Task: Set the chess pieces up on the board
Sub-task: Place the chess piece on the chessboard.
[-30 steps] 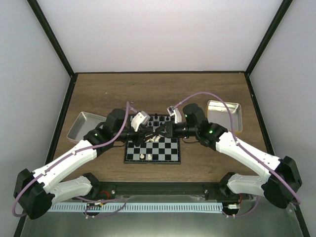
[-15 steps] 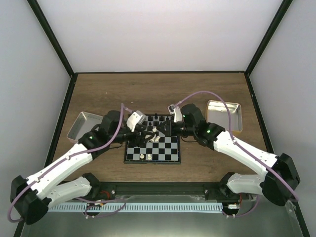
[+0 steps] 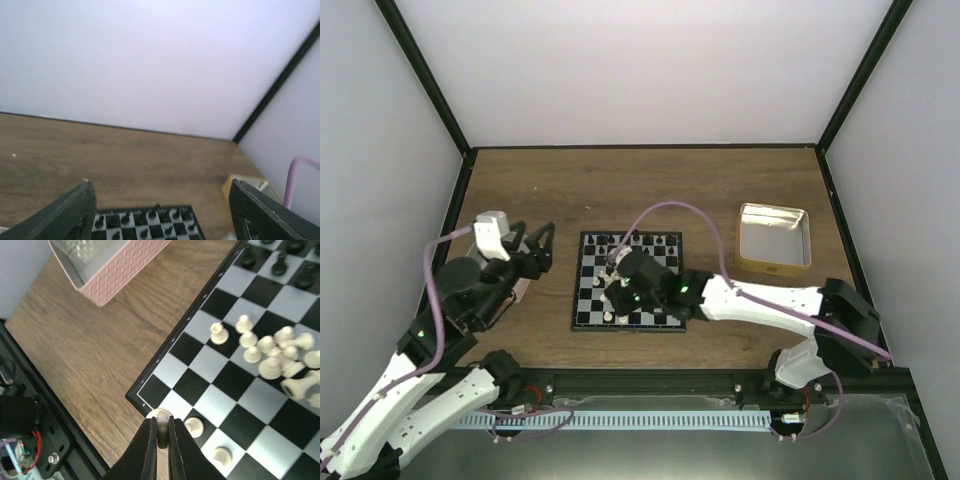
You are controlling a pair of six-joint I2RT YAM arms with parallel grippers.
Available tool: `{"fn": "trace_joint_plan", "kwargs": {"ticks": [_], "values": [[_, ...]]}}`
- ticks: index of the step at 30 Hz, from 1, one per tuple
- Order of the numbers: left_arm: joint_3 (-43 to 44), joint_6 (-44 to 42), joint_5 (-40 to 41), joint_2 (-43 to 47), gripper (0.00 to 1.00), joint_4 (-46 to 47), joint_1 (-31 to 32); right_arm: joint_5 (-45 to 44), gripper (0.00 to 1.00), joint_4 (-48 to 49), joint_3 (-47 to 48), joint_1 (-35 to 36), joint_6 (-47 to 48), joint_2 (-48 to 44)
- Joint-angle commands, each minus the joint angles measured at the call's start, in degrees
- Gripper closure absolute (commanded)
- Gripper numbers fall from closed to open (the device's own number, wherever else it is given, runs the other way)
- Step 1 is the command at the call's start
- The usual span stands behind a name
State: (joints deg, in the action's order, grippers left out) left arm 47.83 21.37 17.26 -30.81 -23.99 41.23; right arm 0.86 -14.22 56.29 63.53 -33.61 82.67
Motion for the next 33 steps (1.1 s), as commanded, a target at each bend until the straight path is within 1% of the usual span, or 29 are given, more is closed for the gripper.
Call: {"fn": "trace_joint_plan", "kwargs": {"ticks": [1, 6, 9, 12, 20, 27, 33], "values": [[3.71, 2.97, 9.5, 1.71, 0.25, -2.74, 0.04, -10.75, 0.99, -2.99, 5.62, 6.09, 1.97, 5.07], [5.93, 3.39, 11.34, 0.65, 0.25, -4.42, 0.03, -17.19, 0.99, -6.9, 11.12, 11.53, 2.28, 12.74], [5.75, 3.7, 12.08, 0.31, 0.25, -4.61, 0.07, -19.78, 0.99, -10.36, 14.3, 12.75, 1.44, 17.35], [5.46, 4.04, 12.23, 0.31, 0.25, -4.98, 0.02, -21.02, 0.99, -11.81, 15.94, 13.2, 1.51, 20.14], [4.51, 4.89, 12.01, 0.31, 0.25, -6.13, 0.07, -22.51, 0.99, -12.74, 16.44, 13.27, 1.81, 23.05], [4.21, 4.49, 11.85, -0.51, 0.25, -5.92, 0.06, -21.09, 0.98, -9.16, 15.36, 13.21, 3.61, 23.69], [4.11, 4.38, 11.55, -1.14, 0.25, -5.75, 0.06, -20.84, 0.98, -8.65, 16.38, 13.2, 3.7, 25.59]]}}
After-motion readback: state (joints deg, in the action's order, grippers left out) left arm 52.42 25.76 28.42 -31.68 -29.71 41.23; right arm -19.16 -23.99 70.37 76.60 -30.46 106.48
